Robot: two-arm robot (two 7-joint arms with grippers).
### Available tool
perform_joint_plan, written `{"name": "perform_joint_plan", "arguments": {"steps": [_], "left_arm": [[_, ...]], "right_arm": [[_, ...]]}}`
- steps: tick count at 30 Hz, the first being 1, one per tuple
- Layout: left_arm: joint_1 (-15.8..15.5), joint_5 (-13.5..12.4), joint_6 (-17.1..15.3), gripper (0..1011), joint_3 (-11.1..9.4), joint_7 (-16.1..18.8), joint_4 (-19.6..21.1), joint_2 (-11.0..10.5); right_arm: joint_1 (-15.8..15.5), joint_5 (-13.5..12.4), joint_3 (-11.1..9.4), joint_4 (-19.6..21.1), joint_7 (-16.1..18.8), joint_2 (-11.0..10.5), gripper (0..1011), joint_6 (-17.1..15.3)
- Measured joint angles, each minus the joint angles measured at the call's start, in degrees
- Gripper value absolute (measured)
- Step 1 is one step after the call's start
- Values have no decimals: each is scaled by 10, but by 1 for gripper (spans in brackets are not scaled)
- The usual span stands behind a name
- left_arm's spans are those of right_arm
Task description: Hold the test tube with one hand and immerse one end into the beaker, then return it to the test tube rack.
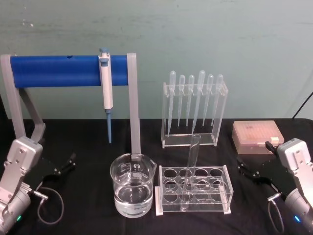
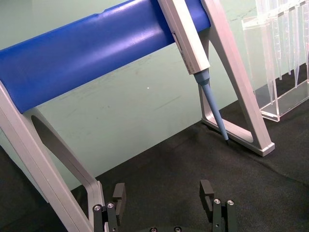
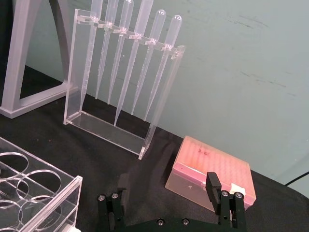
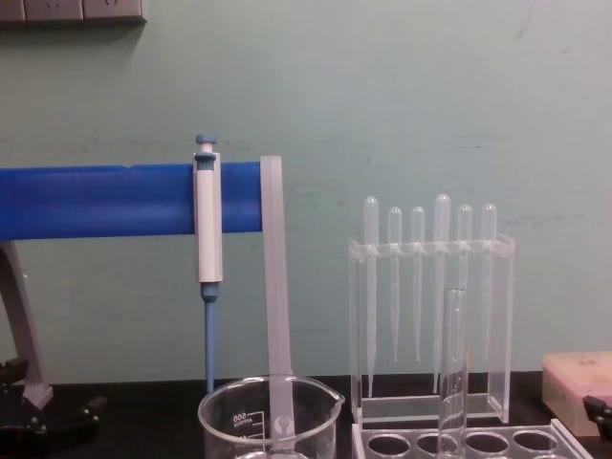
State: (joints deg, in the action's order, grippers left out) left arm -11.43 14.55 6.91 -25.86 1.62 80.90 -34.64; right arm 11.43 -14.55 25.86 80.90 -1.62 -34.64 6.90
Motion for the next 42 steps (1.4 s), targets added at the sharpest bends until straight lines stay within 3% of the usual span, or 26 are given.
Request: {"name": "perform_joint_plan", "arguments": {"steps": [33, 42], "left_arm": [[0, 0, 0, 1000, 0, 0, 0, 0], [0, 0, 0, 1000, 0, 0, 0, 0]], "right_arm": [[0, 0, 0, 0, 0, 0, 1002, 0], [-27, -1, -30, 42, 4, -14, 1002, 17]]}}
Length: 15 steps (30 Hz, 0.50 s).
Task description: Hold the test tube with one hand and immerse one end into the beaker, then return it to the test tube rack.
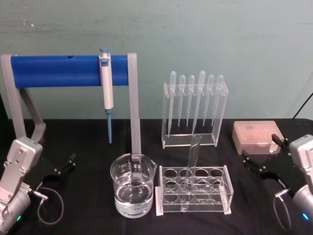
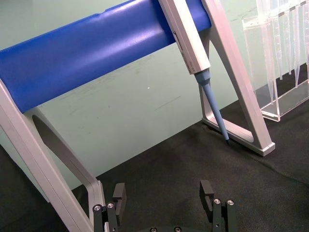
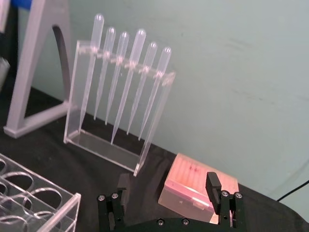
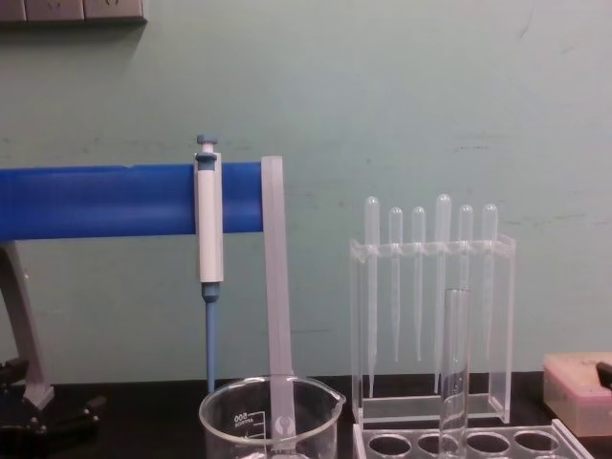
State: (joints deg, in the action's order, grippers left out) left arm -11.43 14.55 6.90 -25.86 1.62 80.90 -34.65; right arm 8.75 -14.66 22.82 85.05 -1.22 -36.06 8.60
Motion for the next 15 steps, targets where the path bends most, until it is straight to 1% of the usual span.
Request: {"name": "perform_joint_plan", "arguments": {"steps": [2, 4, 7, 8, 10, 11, 12, 13, 14, 15], "left_arm": [[0, 0, 0, 1000, 0, 0, 0, 0], [0, 0, 0, 1000, 0, 0, 0, 0], [0, 0, 0, 1000, 0, 0, 0, 0], [0, 0, 0, 1000, 0, 0, 0, 0], [0, 0, 0, 1000, 0, 0, 0, 0], [0, 0, 0, 1000, 0, 0, 0, 0], [0, 0, 0, 1000, 0, 0, 0, 0], [0, 0, 0, 1000, 0, 0, 0, 0], [0, 0, 0, 1000, 0, 0, 0, 0], [0, 0, 0, 1000, 0, 0, 0, 0]], "right_arm": [[-9, -4, -7, 11, 0, -3, 1002, 3], [-31, -19, -24, 34, 5, -8, 1002, 12], [-49, -36, -34, 49, 15, -11, 1002, 24], [-63, -49, -42, 60, 25, -14, 1002, 36], [-78, -63, -49, 70, 36, -15, 1002, 52], [-94, -78, -56, 79, 47, -16, 1002, 71], [-101, -87, -59, 84, 55, -16, 1002, 81], [-114, -107, -65, 90, 72, -16, 1002, 97], [-114, -107, -65, 90, 72, -16, 1002, 97], [-124, -128, -68, 95, 92, -16, 1002, 109]]}}
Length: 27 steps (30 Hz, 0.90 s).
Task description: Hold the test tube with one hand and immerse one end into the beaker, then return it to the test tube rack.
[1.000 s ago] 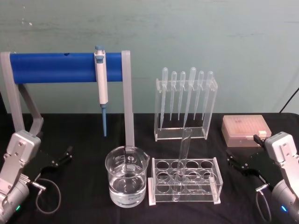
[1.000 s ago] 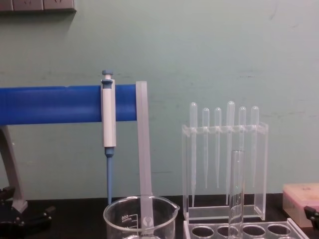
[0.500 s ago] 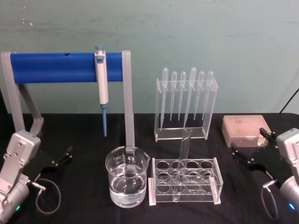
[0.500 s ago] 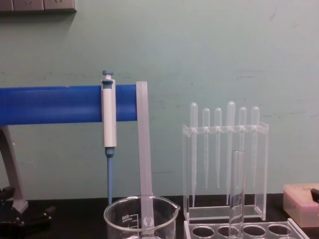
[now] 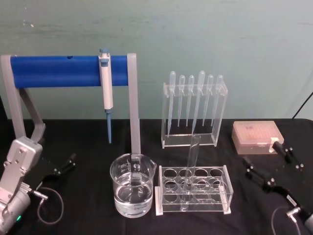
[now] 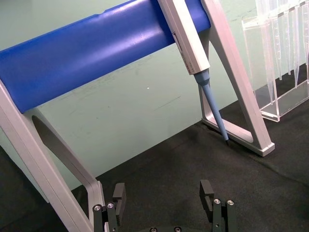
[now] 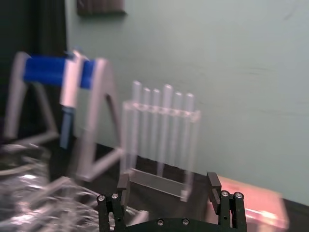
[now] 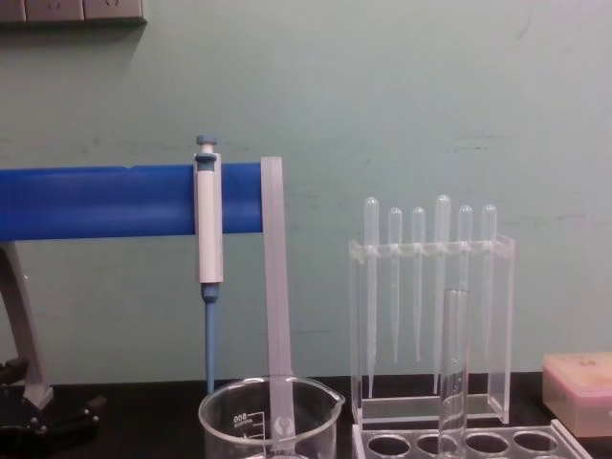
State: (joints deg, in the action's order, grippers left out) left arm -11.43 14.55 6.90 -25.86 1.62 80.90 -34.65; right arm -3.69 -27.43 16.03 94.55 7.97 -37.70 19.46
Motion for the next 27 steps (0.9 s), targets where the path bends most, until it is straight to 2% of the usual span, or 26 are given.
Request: {"name": "perform_joint_plan", "arguments": {"steps": [2, 3, 5, 6, 8, 12, 13, 14, 15, 20, 25, 27], "left_arm": [[0, 0, 0, 1000, 0, 0, 0, 0], [0, 0, 0, 1000, 0, 0, 0, 0], [0, 0, 0, 1000, 0, 0, 0, 0], [0, 0, 0, 1000, 0, 0, 0, 0], [0, 0, 0, 1000, 0, 0, 0, 0], [0, 0, 0, 1000, 0, 0, 0, 0], [0, 0, 0, 1000, 0, 0, 0, 0], [0, 0, 0, 1000, 0, 0, 0, 0], [0, 0, 0, 1000, 0, 0, 0, 0], [0, 0, 0, 1000, 0, 0, 0, 0], [0, 0, 0, 1000, 0, 0, 0, 0], [0, 0, 0, 1000, 0, 0, 0, 0]], "right_arm": [[-7, -22, -1, 4, 23, 0, 1002, 8], [-10, -46, -1, 5, 49, 0, 1000, 12], [-11, -69, -1, 6, 75, -1, 1002, 12], [-9, -90, 1, 7, 101, -2, 1000, 9], [-5, -106, 3, 8, 120, -4, 1000, -4], [14, -140, 9, 9, 155, -9, 1002, -56], [23, -152, 12, 9, 166, -11, 1002, -84], [28, -156, 14, 9, 169, -12, 1002, -96], [40, -165, 18, 8, 178, -15, 1000, -127], [74, -174, 28, 1, 193, -18, 1002, -194], [119, -163, 48, -13, 207, -18, 1002, -251], [132, -160, 54, -19, 211, -17, 1002, -263]]}}
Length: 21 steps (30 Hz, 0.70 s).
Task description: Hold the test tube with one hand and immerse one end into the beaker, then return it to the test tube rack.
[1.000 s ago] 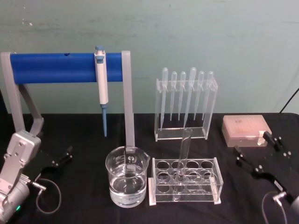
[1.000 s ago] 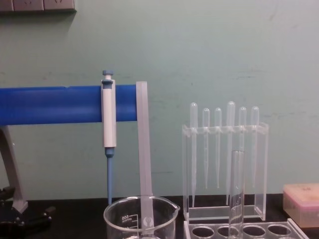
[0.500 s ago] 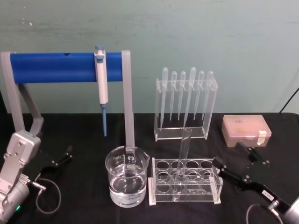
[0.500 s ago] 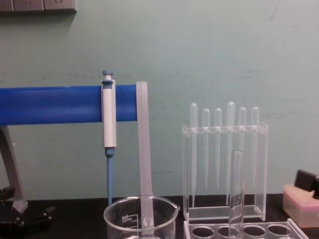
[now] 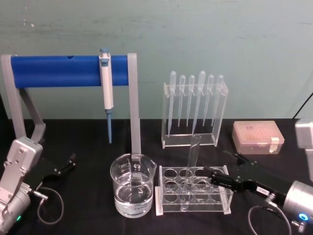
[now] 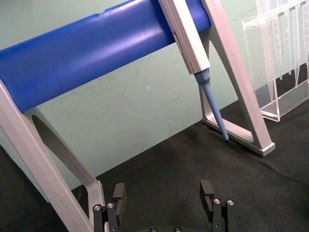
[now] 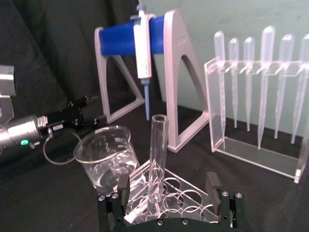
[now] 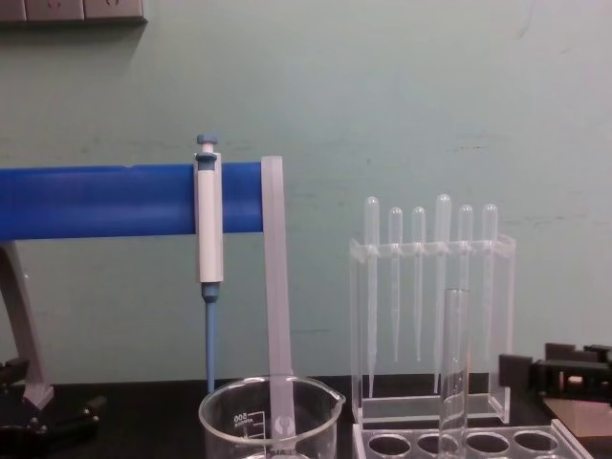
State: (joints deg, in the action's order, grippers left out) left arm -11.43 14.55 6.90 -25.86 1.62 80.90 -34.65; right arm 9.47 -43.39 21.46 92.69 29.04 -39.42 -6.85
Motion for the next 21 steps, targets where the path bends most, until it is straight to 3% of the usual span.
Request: {"name": "perform_joint_plan", "arguments": {"steps": [8, 21], "left_arm": [[0, 0, 0, 1000, 0, 0, 0, 0], [0, 0, 0, 1000, 0, 0, 0, 0]], "right_arm": [[45, 13, 28, -33, 17, 14, 1002, -27], [82, 11, 47, -97, 43, 52, 1000, -7]]}}
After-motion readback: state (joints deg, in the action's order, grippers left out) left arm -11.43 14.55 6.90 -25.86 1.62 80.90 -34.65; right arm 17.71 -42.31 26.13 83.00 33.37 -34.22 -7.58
